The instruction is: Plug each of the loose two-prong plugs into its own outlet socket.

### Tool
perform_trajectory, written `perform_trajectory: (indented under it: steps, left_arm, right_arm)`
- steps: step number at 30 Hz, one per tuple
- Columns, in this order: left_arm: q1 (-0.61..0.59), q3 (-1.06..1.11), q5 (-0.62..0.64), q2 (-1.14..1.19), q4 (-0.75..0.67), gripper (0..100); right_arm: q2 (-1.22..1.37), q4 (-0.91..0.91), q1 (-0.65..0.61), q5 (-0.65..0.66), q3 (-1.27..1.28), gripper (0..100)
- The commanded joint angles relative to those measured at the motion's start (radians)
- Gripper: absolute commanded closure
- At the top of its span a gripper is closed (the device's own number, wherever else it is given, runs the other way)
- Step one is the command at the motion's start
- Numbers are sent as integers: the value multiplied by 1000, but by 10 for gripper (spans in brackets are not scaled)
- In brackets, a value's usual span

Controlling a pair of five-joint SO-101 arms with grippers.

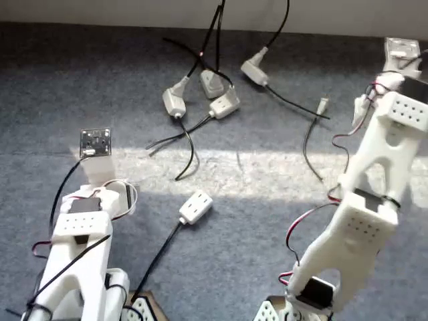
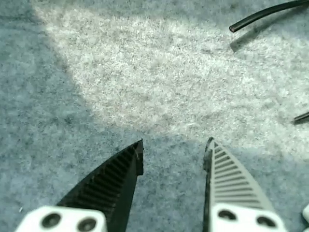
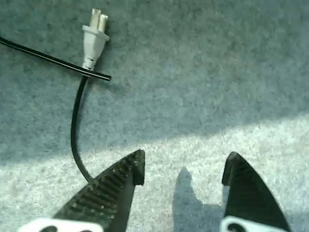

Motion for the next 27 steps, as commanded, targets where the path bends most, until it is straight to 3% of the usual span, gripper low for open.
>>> perform_trajectory:
  steps: [1, 9, 23, 27]
  left_arm:
    - [15, -2, 3, -24, -20, 781]
    - [15, -1, 2, -24, -20, 781]
    - [15, -1, 2, -21, -20, 782]
    - [15, -1, 2, -21, -20, 782]
  right_arm:
    - [133, 56, -110, -129, -298, 735]
    - [389, -54, -183, -307, -582, 735]
    - [723, -472, -193, -448, -584, 735]
    - [754, -476, -193, -446, -585, 784]
